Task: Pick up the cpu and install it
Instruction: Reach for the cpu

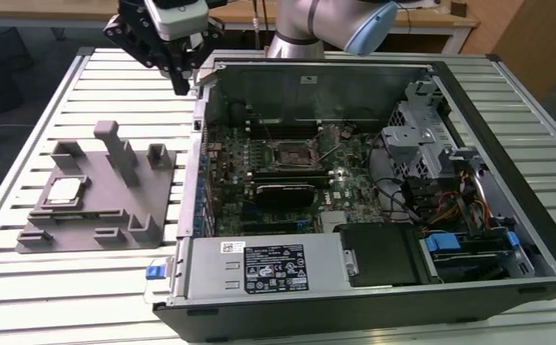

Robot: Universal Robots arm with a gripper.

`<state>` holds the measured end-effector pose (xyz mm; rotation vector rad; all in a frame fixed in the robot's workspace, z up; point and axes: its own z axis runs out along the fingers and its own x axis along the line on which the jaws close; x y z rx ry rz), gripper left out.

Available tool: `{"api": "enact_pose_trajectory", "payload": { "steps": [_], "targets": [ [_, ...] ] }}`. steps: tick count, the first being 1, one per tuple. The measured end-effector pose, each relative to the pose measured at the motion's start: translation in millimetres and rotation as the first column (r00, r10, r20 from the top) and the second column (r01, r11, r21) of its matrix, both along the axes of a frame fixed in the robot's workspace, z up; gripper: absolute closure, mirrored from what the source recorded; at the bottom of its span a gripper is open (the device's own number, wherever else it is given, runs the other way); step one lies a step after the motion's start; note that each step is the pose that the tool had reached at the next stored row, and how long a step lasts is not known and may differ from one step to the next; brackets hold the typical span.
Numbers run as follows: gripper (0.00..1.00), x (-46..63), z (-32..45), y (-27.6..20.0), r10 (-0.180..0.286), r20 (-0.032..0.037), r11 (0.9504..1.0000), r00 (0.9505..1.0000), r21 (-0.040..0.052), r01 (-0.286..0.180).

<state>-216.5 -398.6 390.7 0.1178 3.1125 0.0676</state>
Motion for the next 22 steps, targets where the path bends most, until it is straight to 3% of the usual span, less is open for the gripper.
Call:
{"api": "enact_pose_trajectory", "payload": {
  "steps": [8, 15, 22],
  "targets": [
    [0.89, -33.1, -1.3, 3.4, 0.000, 0.0000, 1.0000, 1.0000, 0.0000, 0.000],
    [0.89, -65.0, -2.8, 13.6, 0.000, 0.0000, 1.0000, 1.0000, 0.0000, 0.000],
    [0.89, -96.7, -4.3, 14.8, 0.000, -0.0001, 1.0000, 1.0000, 0.0000, 0.000]
  ]
}}
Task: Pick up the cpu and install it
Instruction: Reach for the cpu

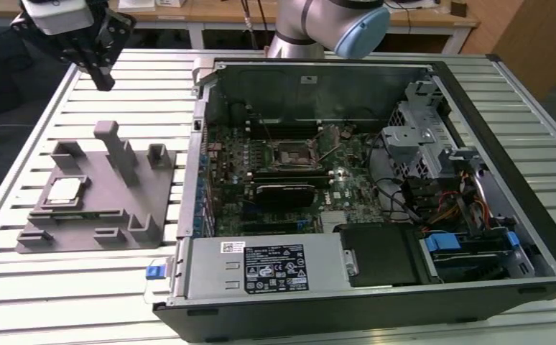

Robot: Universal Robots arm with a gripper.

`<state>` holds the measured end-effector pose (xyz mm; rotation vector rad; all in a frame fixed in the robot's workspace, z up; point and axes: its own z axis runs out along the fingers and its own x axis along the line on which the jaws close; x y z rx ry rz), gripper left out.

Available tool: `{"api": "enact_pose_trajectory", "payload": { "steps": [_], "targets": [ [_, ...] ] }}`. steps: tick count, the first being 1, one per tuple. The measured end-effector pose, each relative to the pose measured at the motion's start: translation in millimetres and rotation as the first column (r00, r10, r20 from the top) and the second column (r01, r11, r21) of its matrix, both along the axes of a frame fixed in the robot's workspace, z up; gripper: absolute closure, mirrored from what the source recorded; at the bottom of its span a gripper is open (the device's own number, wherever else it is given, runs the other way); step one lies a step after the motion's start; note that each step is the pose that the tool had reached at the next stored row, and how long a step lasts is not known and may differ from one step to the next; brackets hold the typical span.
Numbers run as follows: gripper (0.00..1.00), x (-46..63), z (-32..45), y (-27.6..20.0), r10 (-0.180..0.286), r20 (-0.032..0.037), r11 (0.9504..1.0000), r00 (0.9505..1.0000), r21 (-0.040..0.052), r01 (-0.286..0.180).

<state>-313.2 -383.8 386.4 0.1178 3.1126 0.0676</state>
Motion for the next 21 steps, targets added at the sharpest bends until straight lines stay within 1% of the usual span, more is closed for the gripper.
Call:
{"api": "enact_pose_trajectory", "payload": {
  "steps": [6, 7, 21],
  "targets": [
    [0.89, -26.9, -1.1, 0.1, 0.000, -0.0002, 1.0000, 1.0000, -0.0001, 0.000],
    [0.89, -37.8, -1.6, 0.2, 0.000, 0.0000, 1.0000, 1.0000, 0.0000, 0.000],
    [0.89, -101.4, -4.8, 0.9, 0.000, -0.0005, 1.0000, 1.0000, -0.0001, 0.000]
  ]
}}
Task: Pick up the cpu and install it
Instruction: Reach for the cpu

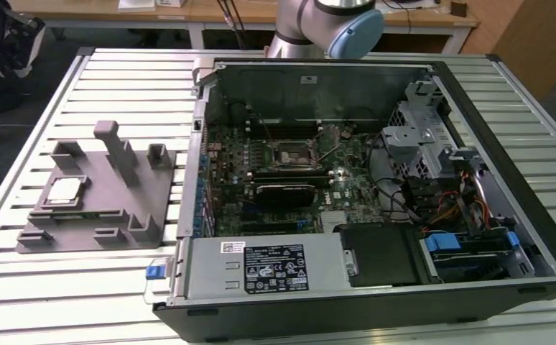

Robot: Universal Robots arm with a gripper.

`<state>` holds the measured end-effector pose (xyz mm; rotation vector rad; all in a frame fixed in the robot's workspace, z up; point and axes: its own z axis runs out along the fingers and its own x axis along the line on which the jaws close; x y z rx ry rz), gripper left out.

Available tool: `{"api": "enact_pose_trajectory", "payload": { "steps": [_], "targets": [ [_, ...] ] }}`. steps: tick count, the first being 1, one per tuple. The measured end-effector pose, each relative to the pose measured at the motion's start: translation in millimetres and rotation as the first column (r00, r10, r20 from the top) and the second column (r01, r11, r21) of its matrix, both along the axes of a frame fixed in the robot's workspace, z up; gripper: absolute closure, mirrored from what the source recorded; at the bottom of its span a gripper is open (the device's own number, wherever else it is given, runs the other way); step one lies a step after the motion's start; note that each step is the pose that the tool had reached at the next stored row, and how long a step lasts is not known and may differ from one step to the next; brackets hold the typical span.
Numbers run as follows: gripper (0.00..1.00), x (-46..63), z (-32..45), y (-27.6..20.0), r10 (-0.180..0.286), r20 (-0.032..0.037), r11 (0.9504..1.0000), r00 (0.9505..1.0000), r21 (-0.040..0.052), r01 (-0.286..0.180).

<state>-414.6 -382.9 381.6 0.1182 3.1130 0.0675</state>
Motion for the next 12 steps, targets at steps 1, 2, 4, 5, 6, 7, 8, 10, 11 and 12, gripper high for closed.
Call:
{"api": "enact_pose_trajectory", "payload": {
  "steps": [1, 2, 4, 5, 6, 7, 8, 10, 11, 12],
  "targets": [
    [0.89, -4.6, -0.3, 0.2, 0.000, 0.0000, 1.0000, 1.0000, 0.0001, 0.000],
    [0.89, -9.1, -0.6, 0.4, 0.000, -0.0002, 1.0000, 1.0000, 0.0000, 0.000],
    [0.89, -18.1, -1.2, 1.1, 0.000, -0.0002, 1.0000, 1.0000, 0.0001, 0.000],
    [0.89, -22.6, -1.4, 1.4, 0.000, -0.0004, 1.0000, 1.0000, 0.0001, 0.000],
    [0.89, -27.1, -1.8, 1.7, 0.000, -0.0006, 1.0000, 1.0000, 0.0001, 0.000],
    [0.89, -31.5, -2.1, 2.0, 0.000, -0.0008, 1.0000, 1.0000, 0.0001, 0.000],
    [0.89, -35.3, -2.3, 2.2, 0.000, -0.0011, 1.0000, 1.0000, 0.0000, 0.000],
    [0.89, -41.4, -2.8, 2.5, 0.000, -0.0017, 1.0000, 1.0000, 0.0000, 0.000],
    [0.89, -43.5, -3.0, 2.5, 0.000, -0.0020, 1.0000, 1.0000, 0.0001, 0.000],
    [0.89, -45.3, -3.2, 2.7, 0.000, -0.0023, 1.0000, 1.0000, 0.0001, 0.000]
  ]
}}
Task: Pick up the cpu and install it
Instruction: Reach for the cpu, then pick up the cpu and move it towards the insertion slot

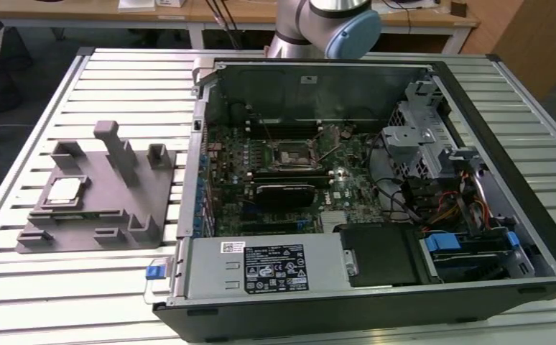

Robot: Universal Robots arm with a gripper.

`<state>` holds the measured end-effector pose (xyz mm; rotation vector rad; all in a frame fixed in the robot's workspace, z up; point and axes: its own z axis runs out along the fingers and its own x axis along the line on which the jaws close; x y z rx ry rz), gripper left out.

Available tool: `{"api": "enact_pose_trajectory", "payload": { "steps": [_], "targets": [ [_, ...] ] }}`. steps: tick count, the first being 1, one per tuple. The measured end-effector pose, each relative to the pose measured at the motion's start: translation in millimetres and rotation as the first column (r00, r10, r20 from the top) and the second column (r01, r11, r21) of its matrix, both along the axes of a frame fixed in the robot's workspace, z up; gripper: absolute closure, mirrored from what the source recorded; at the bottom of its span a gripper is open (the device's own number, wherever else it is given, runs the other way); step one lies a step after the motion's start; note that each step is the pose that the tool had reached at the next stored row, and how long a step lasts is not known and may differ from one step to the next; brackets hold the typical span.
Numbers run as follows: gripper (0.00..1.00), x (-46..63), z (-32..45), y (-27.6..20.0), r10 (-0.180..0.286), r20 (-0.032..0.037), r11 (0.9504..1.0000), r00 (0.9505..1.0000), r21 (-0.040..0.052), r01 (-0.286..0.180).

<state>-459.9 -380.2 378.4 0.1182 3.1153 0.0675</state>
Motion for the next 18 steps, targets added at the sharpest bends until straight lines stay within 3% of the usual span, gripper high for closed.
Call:
{"api": "enact_pose_trajectory", "payload": {
  "steps": [12, 17, 18],
  "targets": [
    [0.89, -3.9, -0.4, 0.1, 0.000, -0.0005, 1.0000, 1.0000, 0.0000, 0.000],
    [0.65, -4.2, -1.1, -2.0, 0.001, -0.0008, 1.0000, 1.0000, -0.0006, -0.001],
    [0.65, -3.9, -2.5, -3.5, 0.002, -0.0028, 1.0000, 1.0000, -0.0009, -0.002]
  ]
}}
